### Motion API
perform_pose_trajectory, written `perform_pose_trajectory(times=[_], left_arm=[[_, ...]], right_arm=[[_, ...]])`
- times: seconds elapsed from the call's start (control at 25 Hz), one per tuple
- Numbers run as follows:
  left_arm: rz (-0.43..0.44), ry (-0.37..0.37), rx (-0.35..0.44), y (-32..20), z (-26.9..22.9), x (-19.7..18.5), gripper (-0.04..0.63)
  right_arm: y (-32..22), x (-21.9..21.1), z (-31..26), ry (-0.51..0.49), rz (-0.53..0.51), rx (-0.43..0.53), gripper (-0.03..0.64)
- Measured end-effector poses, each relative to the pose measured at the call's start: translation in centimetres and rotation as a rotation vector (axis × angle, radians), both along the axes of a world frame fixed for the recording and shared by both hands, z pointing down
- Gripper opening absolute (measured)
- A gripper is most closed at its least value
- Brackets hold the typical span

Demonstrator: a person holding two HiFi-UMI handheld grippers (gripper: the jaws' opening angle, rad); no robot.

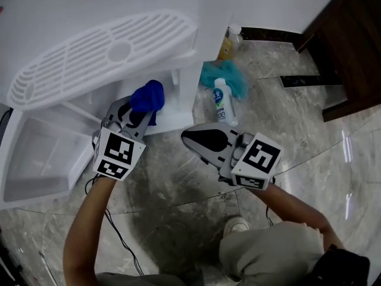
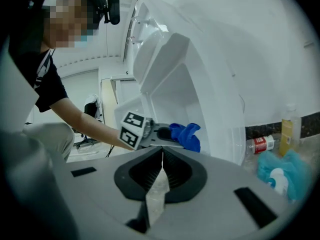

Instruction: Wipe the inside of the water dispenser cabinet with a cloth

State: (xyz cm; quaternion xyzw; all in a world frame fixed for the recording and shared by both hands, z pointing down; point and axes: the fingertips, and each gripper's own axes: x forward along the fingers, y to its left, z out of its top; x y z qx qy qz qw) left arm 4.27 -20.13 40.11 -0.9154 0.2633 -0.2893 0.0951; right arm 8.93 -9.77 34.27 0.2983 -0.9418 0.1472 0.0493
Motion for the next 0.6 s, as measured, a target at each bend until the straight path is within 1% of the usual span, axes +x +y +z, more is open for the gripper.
perform_pose_trajectory(times=[0.08,0.16,0.28,0.32,0.4,0.44,0.48,0.6], left_arm=[[0.016,0.007,0.008,2.3,-1.1,-1.5,0.112],[0.028,0.001,0.004,4.4,-1.6,-3.2,0.112],[0.031,-0.031,0.005,6.9,-2.4,-6.2,0.112],[0.028,-0.047,0.01,7.5,-2.6,-7.1,0.112],[0.022,-0.088,0.025,8.6,-2.8,-8.9,0.112],[0.022,-0.116,0.036,9.0,-2.9,-9.7,0.112],[0.024,-0.148,0.051,9.5,-3.0,-10.3,0.112],[0.05,-0.281,0.135,11.2,-3.2,-11.4,0.112]], right_arm=[[-0.6,-1.5,-0.2,-0.018,-0.021,-0.008,-0.002],[-0.8,-3.6,-0.8,-0.044,-0.067,-0.009,-0.002],[-0.3,-7.0,-1.5,-0.093,-0.14,-0.026,0.0],[-0.1,-8.0,-1.5,-0.108,-0.154,-0.043,0.015],[0.2,-9.5,-1.6,-0.145,-0.171,-0.084,0.217],[0.3,-10.2,-1.8,-0.166,-0.173,-0.098,0.254],[0.3,-10.8,-2.2,-0.182,-0.172,-0.104,0.274],[0.4,-13.1,-3.0,-0.173,-0.179,-0.1,0.315]])
